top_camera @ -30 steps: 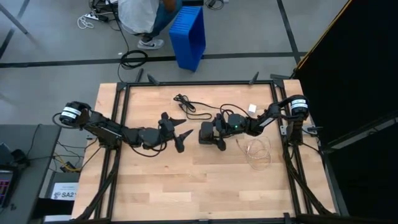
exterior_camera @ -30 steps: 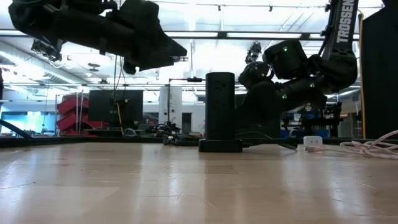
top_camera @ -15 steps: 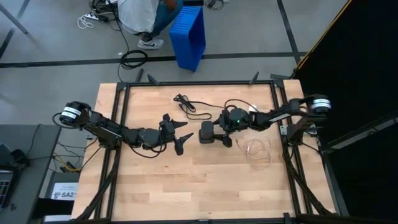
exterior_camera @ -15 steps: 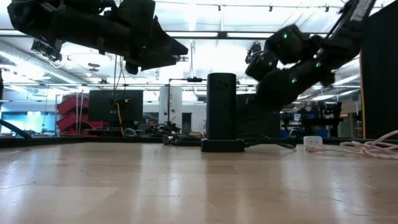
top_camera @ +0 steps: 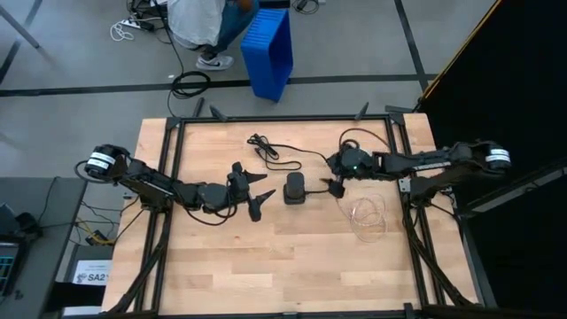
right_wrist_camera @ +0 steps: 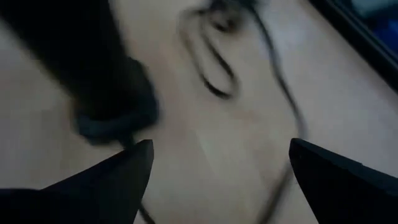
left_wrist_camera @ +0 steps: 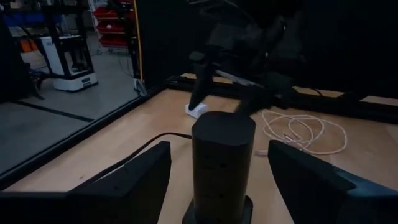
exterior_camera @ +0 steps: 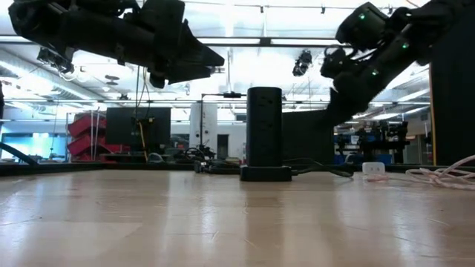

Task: Plug in charger
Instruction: Move the charger adapter to the middle of the table

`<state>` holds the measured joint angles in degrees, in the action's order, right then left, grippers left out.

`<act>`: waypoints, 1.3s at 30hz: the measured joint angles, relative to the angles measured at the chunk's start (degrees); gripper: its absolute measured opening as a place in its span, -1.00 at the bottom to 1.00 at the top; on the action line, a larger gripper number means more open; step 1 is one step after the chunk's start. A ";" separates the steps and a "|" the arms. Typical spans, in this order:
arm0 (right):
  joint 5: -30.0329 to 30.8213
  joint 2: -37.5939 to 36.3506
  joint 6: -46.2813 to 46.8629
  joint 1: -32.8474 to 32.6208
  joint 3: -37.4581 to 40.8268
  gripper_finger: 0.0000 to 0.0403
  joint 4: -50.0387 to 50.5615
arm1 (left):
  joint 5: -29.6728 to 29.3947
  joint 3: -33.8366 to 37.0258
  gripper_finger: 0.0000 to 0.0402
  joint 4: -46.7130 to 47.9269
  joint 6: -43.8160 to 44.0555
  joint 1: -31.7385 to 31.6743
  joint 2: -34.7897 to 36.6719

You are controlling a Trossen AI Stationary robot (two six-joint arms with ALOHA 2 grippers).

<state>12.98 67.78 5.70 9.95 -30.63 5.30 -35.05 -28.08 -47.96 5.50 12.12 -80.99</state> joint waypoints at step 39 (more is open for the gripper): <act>14.23 13.44 39.67 17.71 -0.03 0.72 13.68 | 1.38 0.00 0.26 0.13 2.23 0.25 -0.02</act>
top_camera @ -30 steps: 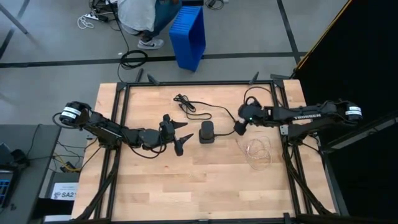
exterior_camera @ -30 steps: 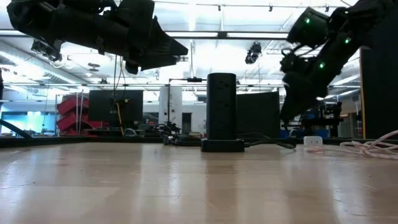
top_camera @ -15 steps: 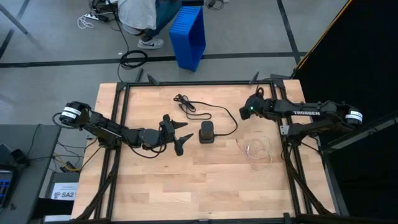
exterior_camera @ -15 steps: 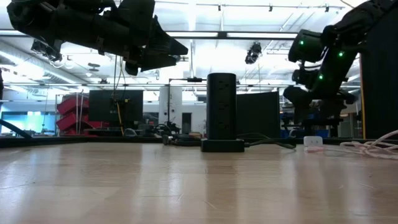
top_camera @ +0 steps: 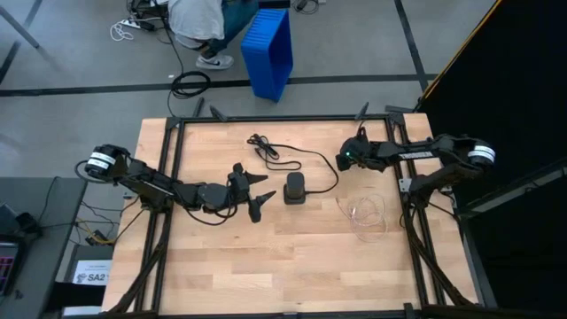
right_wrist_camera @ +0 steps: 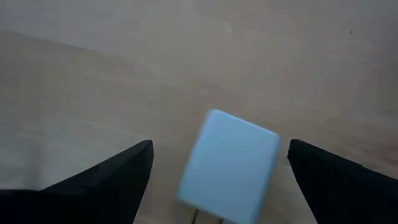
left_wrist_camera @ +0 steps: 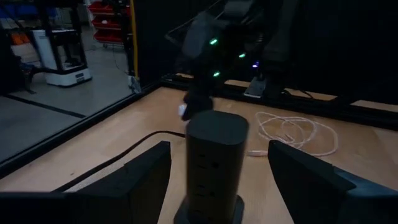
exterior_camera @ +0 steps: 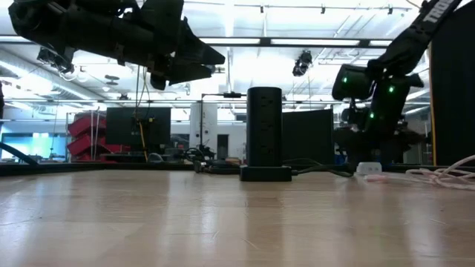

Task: Plug in charger
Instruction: Move the charger adapter to the middle of the table

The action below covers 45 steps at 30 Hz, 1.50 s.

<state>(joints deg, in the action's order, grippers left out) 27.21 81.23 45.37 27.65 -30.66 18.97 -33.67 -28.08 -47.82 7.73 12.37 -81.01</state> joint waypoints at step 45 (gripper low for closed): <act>-10.60 -20.63 -22.03 -37.64 0.10 -0.29 -18.29 | -0.04 0.00 0.26 -0.05 0.02 0.14 0.00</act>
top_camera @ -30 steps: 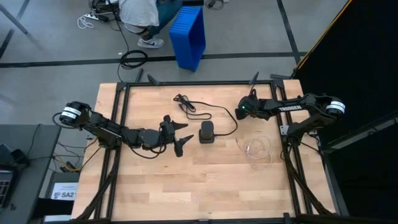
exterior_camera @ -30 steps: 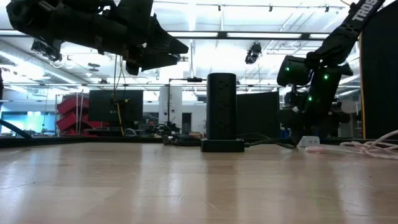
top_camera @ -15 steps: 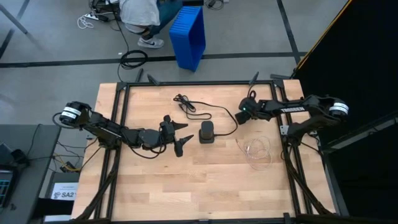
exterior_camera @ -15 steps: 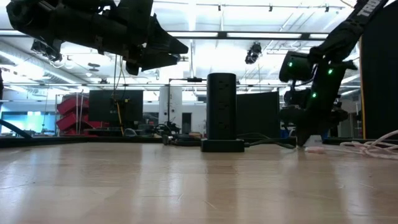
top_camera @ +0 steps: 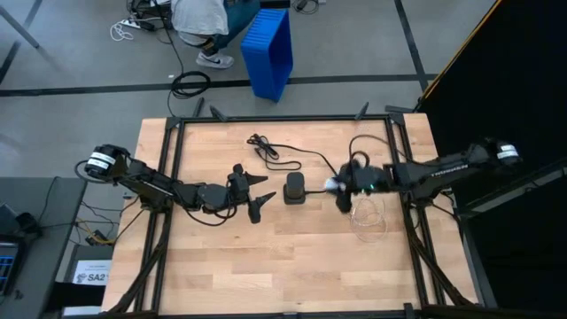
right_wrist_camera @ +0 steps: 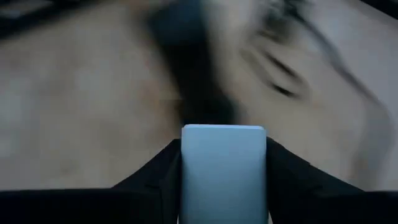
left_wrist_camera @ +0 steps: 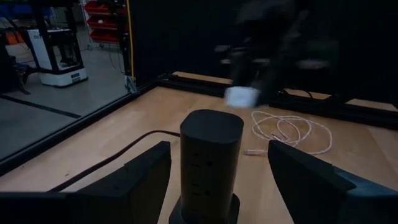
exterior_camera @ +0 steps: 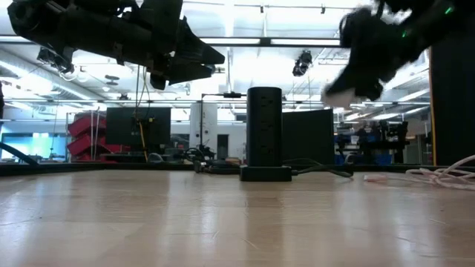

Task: Plug in charger
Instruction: Move the charger adapter to the middle of the table

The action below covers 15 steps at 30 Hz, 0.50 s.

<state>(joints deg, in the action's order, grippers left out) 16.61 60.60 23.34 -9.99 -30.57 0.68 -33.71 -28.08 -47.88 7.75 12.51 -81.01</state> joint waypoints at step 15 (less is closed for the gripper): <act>4.67 21.54 -4.48 -14.32 -12.32 -0.29 -8.58 | 0.14 0.00 0.26 -0.60 0.20 -0.02 0.00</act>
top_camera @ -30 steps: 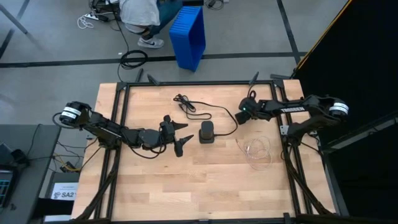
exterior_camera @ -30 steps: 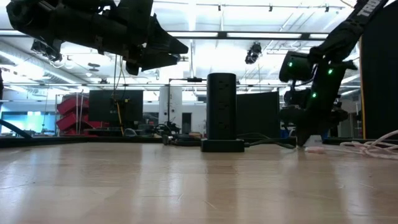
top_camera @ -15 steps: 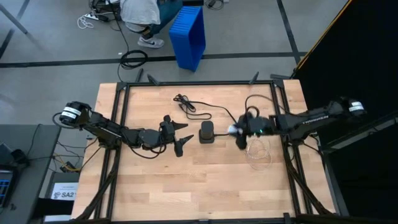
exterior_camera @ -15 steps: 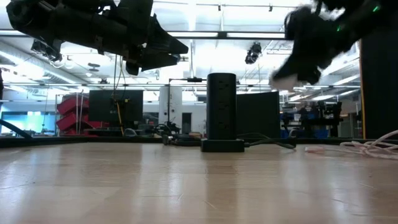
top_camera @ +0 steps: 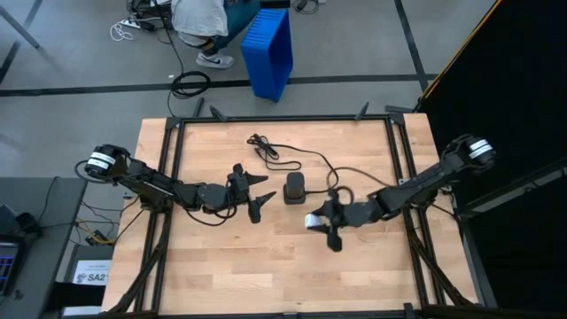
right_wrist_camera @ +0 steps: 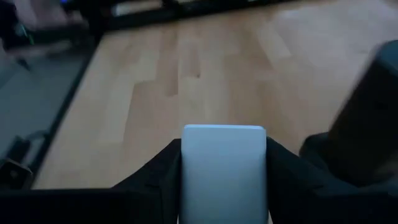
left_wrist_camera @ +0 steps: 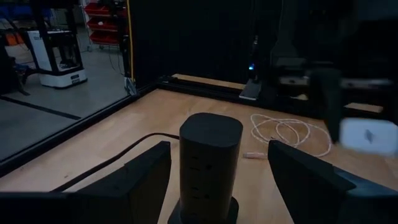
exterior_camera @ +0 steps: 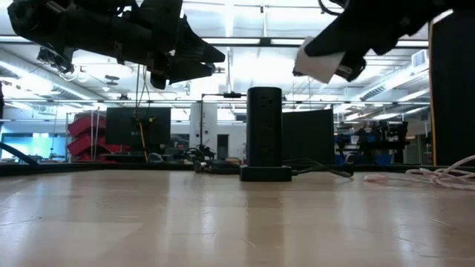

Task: Plug in charger
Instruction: Move the charger adapter to the middle of the table

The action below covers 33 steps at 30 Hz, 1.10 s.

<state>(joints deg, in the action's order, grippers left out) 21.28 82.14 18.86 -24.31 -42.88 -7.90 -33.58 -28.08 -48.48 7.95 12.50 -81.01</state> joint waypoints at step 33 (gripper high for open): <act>-3.49 19.07 7.99 0.94 -7.07 -0.20 12.24 | -1.35 -0.04 0.26 -6.07 10.34 11.21 -5.35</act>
<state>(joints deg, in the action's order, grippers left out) 17.78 101.21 26.85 -23.38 -49.95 4.34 -34.93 -28.12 -54.55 18.28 23.70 -86.36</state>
